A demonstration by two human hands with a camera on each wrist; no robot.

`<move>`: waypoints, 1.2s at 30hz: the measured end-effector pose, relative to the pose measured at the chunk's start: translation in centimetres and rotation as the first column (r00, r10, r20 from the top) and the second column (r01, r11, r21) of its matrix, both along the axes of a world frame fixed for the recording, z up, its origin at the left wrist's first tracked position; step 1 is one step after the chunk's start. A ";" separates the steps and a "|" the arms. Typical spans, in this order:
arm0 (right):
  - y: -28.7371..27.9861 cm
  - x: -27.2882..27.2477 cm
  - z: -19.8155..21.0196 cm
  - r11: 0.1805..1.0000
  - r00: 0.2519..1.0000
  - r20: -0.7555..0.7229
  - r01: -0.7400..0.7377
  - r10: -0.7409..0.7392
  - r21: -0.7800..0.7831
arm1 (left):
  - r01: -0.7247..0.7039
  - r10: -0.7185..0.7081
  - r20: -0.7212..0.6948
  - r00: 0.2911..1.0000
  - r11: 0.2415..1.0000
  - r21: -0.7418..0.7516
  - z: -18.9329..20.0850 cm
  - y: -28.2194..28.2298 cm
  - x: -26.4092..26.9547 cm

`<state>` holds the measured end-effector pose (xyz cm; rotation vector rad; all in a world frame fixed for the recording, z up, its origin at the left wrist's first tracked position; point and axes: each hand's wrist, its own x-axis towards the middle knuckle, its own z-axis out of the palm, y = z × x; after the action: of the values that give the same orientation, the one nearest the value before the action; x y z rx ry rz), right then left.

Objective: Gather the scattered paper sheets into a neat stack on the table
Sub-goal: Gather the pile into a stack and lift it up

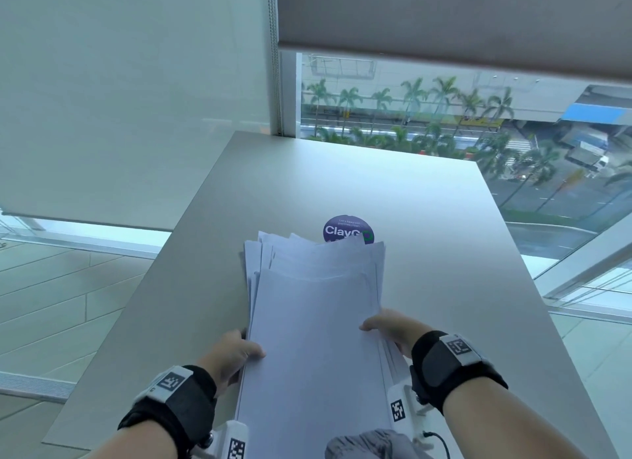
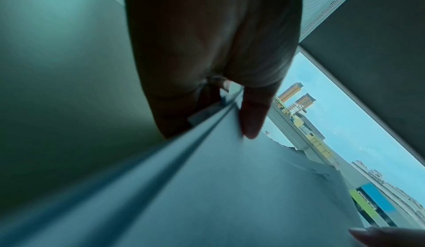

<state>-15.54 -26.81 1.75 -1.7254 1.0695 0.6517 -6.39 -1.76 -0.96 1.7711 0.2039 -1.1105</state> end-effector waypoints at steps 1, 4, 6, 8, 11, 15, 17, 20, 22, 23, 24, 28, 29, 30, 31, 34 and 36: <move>0.1 -0.2 0.1 1.000 1.000 -0.007 -0.009 0.009 -0.009 | -0.005 0.005 -0.003 1.000 1.000 0.001 -0.1 -0.1 0.1; -0.3 -0.6 0.0 1.000 0.998 -0.055 0.030 -0.030 0.000 | -0.013 0.013 0.018 1.000 1.000 0.025 -0.4 -0.6 0.1; -0.5 -0.7 -0.1 0.995 0.995 -0.038 0.096 -0.095 0.032 | -0.024 0.024 0.035 0.999 1.000 0.006 -0.5 -0.9 0.0; -0.6 -0.6 0.2 0.988 0.990 -0.015 0.144 -0.144 0.050 | -0.034 0.035 0.039 0.999 0.999 -0.031 -0.6 -1.4 -0.1; -0.4 -0.5 0.7 0.984 0.985 0.036 0.164 -0.167 0.064 | -0.027 0.034 0.104 0.994 0.998 -0.062 -0.4 -1.9 -0.2; -0.9 -1.5 0.1 0.967 0.973 0.069 0.209 -0.221 0.143 | -0.022 0.055 0.170 0.984 0.981 -0.193 0.1 -2.3 -0.2; -1.6 -2.3 0.0 0.944 0.955 0.109 0.250 -0.277 0.213 | -0.047 0.101 0.183 0.978 0.960 -0.278 0.9 -2.3 -0.1; -3.2 -3.2 0.3 0.886 0.874 0.282 0.281 -0.395 0.369 | -0.059 0.143 0.178 0.974 0.912 -0.406 2.7 -2.6 0.3; -4.0 -3.1 1.3 0.845 0.787 0.413 0.240 -0.458 0.478 | -0.036 0.150 0.209 0.966 0.883 -0.468 4.0 -3.2 0.6; -4.3 -3.0 1.9 0.848 0.742 0.483 0.217 -0.465 0.484 | -0.030 0.168 0.242 0.956 0.874 -0.486 4.7 -3.7 0.8; -4.6 -2.8 2.6 0.868 0.701 0.549 0.211 -0.455 0.449 | -0.030 0.195 0.278 0.941 0.864 -0.503 5.5 -4.1 1.1; -4.5 -1.7 5.2 0.916 0.554 0.743 0.343 -0.375 0.207 | 0.018 0.251 0.443 0.861 0.854 -0.520 8.5 -5.6 2.1; -4.5 -1.7 5.6 0.913 0.526 0.771 0.368 -0.359 0.174 | 0.035 0.257 0.486 0.835 0.858 -0.513 9.1 -5.9 2.2; -4.4 -1.8 5.9 0.907 0.495 0.797 0.393 -0.346 0.149 | 0.048 0.263 0.527 0.808 0.862 -0.504 9.5 -6.1 2.3; -4.3 -1.9 6.1 0.897 0.472 0.812 0.420 -0.345 0.137 | 0.060 0.268 0.563 0.782 0.866 -0.496 9.8 -6.3 2.3; -3.7 -2.7 5.9 0.895 0.457 0.816 0.419 -0.353 0.153 | 0.055 0.284 0.607 0.742 0.877 -0.477 9.8 -6.4 1.9; -3.0 -3.1 6.0 0.915 0.469 0.820 0.375 -0.328 0.151 | 0.037 0.305 0.604 0.736 0.873 -0.486 9.3 -6.2 1.6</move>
<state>-18.65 -29.79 7.74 -1.4833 0.6785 -0.4881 -4.75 -7.99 8.33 1.5571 -0.3516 -0.3048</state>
